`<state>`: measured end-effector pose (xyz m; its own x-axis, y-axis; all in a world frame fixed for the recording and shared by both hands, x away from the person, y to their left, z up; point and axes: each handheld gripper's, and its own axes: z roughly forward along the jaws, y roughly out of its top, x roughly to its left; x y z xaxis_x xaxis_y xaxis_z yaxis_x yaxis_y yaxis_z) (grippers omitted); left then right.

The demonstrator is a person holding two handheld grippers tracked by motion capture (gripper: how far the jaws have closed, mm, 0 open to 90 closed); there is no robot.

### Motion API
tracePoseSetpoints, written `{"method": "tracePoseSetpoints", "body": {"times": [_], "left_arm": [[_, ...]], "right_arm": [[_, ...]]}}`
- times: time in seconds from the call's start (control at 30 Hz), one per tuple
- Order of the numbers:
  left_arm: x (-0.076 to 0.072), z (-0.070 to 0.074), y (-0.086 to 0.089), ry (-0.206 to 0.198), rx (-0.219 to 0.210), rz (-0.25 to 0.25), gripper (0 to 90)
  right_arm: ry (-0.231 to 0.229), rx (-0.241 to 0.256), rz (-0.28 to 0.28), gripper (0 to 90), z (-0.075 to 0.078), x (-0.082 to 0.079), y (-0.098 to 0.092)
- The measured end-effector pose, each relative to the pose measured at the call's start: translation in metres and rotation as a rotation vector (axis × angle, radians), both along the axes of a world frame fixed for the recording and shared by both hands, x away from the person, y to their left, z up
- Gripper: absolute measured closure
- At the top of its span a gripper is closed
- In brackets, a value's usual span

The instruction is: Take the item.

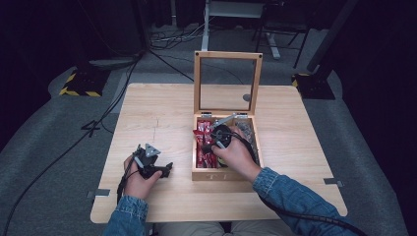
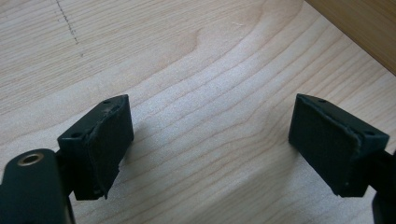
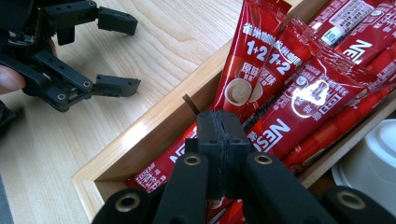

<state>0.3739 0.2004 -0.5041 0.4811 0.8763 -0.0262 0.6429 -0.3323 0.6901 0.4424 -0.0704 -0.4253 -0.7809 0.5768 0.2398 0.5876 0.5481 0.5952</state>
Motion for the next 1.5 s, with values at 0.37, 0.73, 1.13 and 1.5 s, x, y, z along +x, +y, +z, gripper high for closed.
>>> {"method": "tracePoseSetpoints", "body": {"times": [0.37,0.73,1.13,1.5], "left_arm": [[0.0,0.0,0.0,-0.001,0.0,0.0,14.2],[0.0,0.0,0.0,0.001,0.0,-0.001,14.1],[0.003,0.0,0.0,0.001,-0.001,-0.007,12.8],[0.004,0.0,-0.001,0.002,0.002,-0.012,11.6]], "right_arm": [[-0.003,0.052,-0.011,90.0,0.004,-0.001,-0.004],[-0.011,0.125,-0.015,90.0,0.021,-0.001,-0.013],[-0.037,0.182,-0.018,90.0,0.042,-0.003,-0.029],[-0.077,0.211,-0.046,90.0,0.066,-0.007,-0.056]]}}
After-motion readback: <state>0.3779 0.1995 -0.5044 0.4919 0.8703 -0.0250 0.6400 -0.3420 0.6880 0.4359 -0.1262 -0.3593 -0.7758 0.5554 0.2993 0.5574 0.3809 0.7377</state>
